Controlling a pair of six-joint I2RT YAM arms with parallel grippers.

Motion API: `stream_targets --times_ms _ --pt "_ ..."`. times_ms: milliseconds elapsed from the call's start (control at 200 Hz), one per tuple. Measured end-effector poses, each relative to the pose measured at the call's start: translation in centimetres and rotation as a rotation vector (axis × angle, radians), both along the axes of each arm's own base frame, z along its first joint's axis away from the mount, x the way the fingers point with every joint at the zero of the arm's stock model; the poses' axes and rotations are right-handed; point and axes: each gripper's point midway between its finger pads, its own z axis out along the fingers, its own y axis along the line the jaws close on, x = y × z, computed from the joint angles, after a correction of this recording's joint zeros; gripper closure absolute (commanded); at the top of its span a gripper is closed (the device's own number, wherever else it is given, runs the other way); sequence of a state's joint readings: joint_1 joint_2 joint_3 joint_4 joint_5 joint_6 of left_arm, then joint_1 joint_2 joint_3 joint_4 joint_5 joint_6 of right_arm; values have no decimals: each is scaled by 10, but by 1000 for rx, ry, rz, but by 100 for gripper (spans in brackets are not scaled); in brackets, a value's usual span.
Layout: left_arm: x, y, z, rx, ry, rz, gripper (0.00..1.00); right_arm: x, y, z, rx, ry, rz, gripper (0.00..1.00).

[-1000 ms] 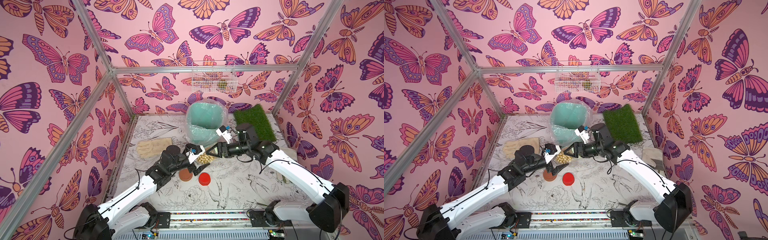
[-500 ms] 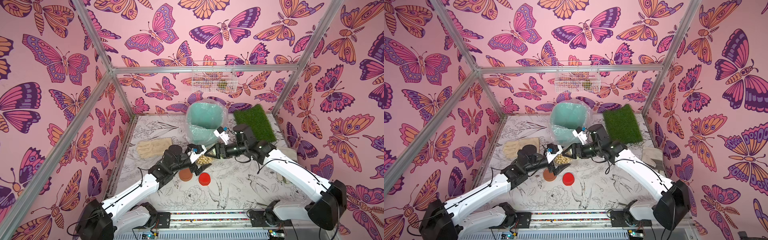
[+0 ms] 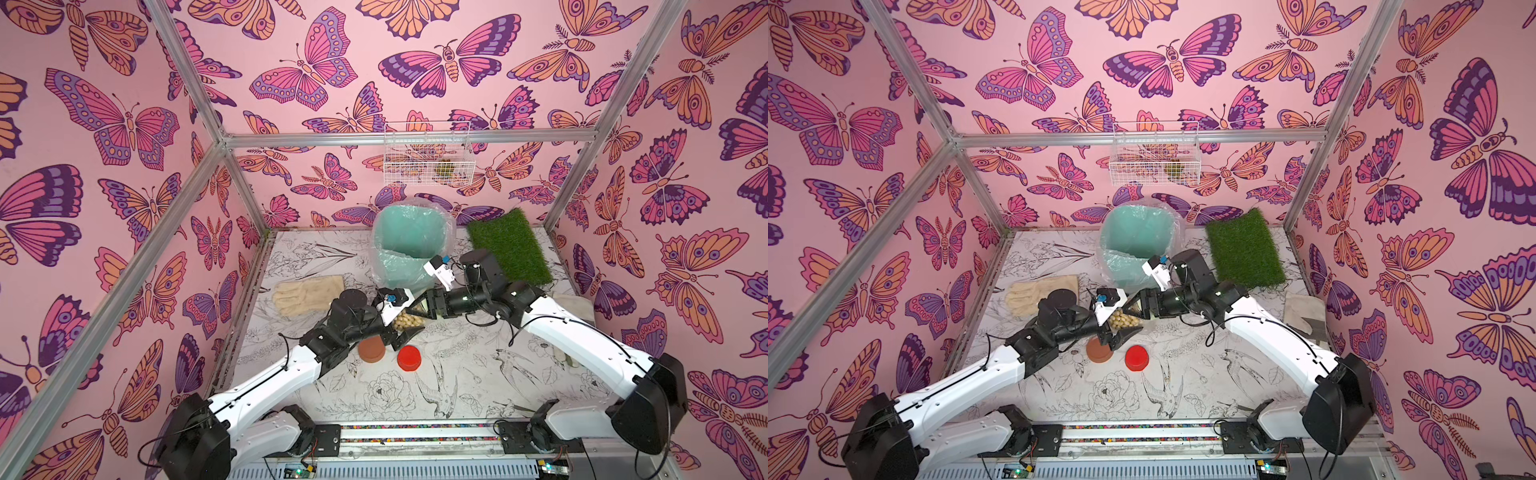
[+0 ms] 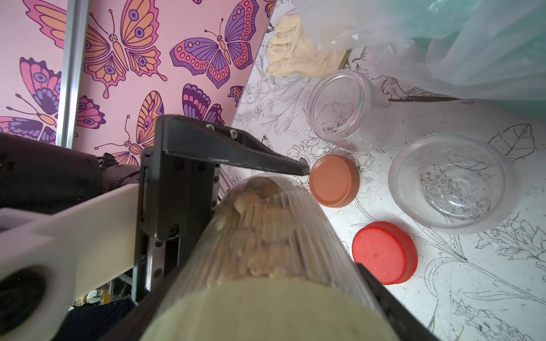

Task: Empty moldy peanuts from jars
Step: Pick up the jar from the center of the board.

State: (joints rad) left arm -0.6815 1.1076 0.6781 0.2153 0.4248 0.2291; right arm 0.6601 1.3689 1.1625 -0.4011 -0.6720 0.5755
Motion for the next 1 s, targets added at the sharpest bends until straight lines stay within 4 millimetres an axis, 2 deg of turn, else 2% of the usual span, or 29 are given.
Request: stream_targets --times_ms 1001 --pt "1 6 -1 40 -47 17 0 0 4 2 9 -16 7 100"
